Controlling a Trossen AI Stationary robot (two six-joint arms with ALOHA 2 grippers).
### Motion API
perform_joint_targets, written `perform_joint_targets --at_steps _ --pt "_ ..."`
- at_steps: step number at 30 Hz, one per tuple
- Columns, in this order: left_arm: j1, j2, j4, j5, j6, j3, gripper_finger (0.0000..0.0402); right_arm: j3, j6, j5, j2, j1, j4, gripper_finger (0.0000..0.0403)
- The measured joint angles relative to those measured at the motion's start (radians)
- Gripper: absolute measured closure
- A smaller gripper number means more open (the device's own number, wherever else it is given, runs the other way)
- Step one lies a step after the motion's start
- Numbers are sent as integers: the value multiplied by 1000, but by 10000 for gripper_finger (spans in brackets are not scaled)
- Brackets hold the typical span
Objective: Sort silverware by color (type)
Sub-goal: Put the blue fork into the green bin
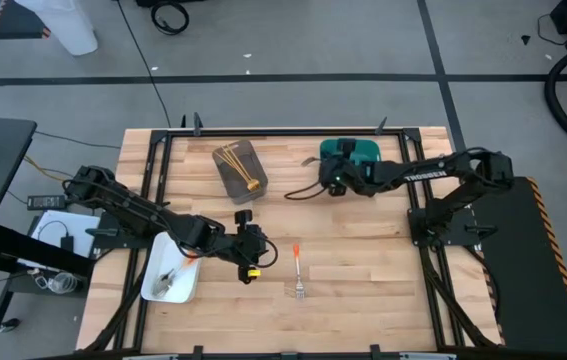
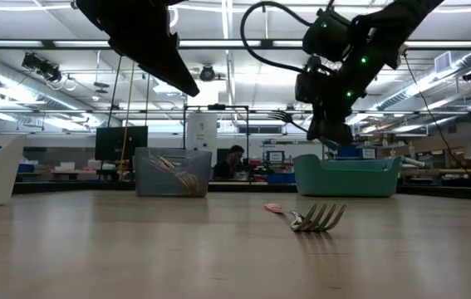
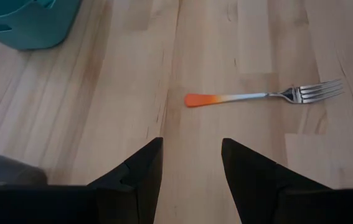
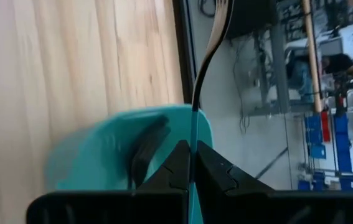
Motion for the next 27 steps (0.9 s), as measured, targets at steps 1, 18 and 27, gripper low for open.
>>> perform_joint_targets --at_steps 1,18,27 --pt "0 0 0 0 0 0 228 16 2 -1 0 -7 -33 386" --pt "0 0 -12 0 20 0 228 76 10 -181 0 -175 -353 386" --pt "11 0 -8 0 31 0 228 139 109 -273 0 -256 -541 386"
